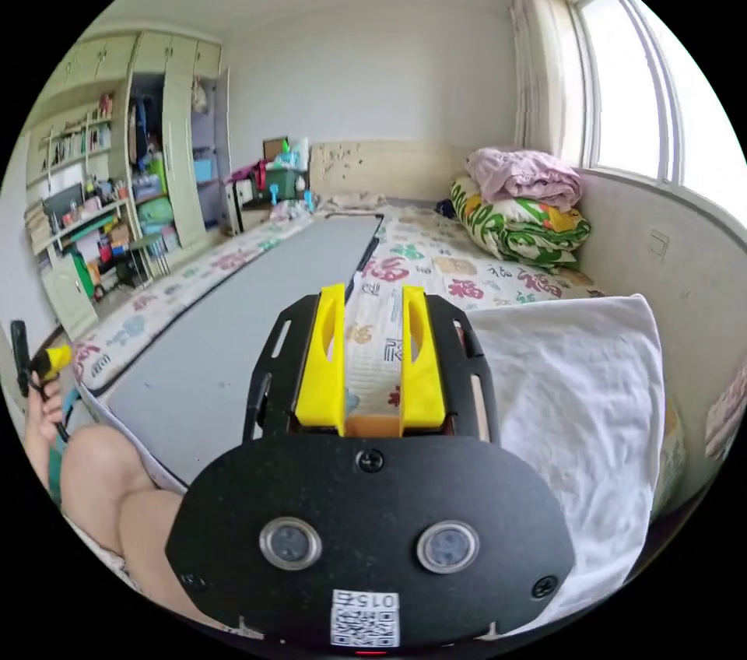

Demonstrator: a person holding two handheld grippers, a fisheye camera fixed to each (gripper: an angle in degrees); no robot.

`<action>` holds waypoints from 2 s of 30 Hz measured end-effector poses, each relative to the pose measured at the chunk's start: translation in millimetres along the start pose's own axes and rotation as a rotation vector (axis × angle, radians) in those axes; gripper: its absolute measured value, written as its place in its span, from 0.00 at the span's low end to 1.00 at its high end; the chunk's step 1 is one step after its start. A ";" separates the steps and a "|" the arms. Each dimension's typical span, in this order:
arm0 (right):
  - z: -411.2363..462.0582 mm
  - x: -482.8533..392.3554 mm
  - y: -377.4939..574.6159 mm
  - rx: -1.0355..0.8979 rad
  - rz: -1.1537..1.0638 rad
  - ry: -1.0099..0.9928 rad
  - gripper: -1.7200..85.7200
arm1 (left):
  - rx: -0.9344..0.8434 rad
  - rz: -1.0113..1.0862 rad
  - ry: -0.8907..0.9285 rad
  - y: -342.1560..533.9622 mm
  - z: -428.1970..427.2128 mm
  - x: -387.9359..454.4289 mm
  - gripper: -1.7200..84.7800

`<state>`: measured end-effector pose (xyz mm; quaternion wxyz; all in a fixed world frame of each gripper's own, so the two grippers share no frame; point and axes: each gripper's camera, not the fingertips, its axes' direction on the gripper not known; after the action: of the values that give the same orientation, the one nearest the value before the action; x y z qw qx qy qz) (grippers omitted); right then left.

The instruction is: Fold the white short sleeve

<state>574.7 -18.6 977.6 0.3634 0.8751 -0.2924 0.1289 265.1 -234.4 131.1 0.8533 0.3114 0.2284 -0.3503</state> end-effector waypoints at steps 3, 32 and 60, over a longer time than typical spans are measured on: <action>41.1 3.8 -29.3 -0.137 -0.035 0.134 0.17 | -0.016 -0.018 0.120 -12.2 12.9 -12.7 0.09; -163.5 62.1 -105.4 -0.219 0.069 0.209 0.09 | -0.063 -0.006 0.452 34.6 49.6 -41.8 0.09; -465.7 121.0 -111.2 0.277 0.019 -0.158 0.08 | -0.006 -0.052 0.431 63.4 54.3 -25.4 0.13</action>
<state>732.2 325.0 1295.5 0.2138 0.9216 -0.3076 0.1020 304.9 -224.9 208.1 0.7764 0.3704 0.4146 -0.2969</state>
